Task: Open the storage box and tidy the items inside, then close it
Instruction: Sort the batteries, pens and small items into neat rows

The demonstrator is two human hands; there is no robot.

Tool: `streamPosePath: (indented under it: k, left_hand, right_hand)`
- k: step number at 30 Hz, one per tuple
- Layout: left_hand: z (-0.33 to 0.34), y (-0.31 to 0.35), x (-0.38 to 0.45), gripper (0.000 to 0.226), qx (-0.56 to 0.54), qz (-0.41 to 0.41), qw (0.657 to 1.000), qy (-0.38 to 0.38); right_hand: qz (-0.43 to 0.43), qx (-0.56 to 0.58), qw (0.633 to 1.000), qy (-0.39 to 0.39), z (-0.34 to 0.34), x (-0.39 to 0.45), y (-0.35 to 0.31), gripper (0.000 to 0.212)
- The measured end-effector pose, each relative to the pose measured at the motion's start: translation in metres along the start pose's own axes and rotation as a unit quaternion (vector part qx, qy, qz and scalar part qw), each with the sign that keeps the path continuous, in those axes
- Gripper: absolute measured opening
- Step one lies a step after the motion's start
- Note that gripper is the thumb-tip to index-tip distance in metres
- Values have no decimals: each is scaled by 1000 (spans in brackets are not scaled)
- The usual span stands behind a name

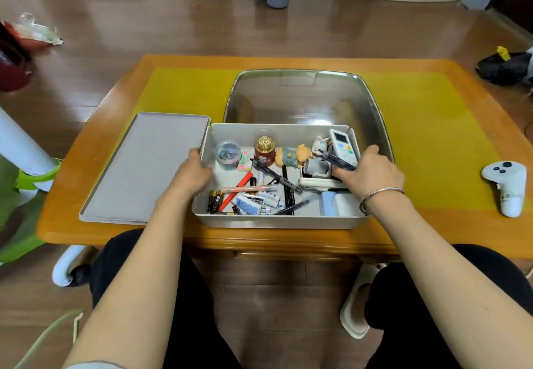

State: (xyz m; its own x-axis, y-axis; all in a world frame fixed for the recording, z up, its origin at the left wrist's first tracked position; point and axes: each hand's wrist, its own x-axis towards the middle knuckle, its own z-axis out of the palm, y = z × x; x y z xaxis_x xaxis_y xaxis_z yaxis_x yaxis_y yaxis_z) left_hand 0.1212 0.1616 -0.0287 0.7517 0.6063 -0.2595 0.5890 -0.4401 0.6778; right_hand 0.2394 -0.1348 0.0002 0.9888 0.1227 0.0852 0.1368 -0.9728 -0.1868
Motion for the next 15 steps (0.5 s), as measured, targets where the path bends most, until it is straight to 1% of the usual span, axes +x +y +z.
streamPosePath:
  k: [2,4,8,10,12,14,15]
  left_hand:
    - [5,-1,-4,50,-90,13,996,4]
    - [8,1,-6,54,-152,25,988,17]
    - [13,2,-7,56,-180,26,983,33]
    - [17,5,-9,56,-188,30,981,46]
    - [22,9,-13,55,-203,31,977,53]
    - [30,13,-16,52,-225,31,972,55]
    - [33,15,-17,52,-236,30,970,55]
  right_hand:
    - [-2,4,1000,2,0,2,1,63]
    - [-16,-2,1000,7,0,4,3,63]
    - [-42,-6,999,-13,0,3,7,65]
    - [-53,25,998,-2,0,2,7,55]
    - [-78,78,994,21,-3,2,5,39]
    - [-125,118,985,26,-5,3,1,29]
    - [-156,128,979,10,-6,4,-3,25]
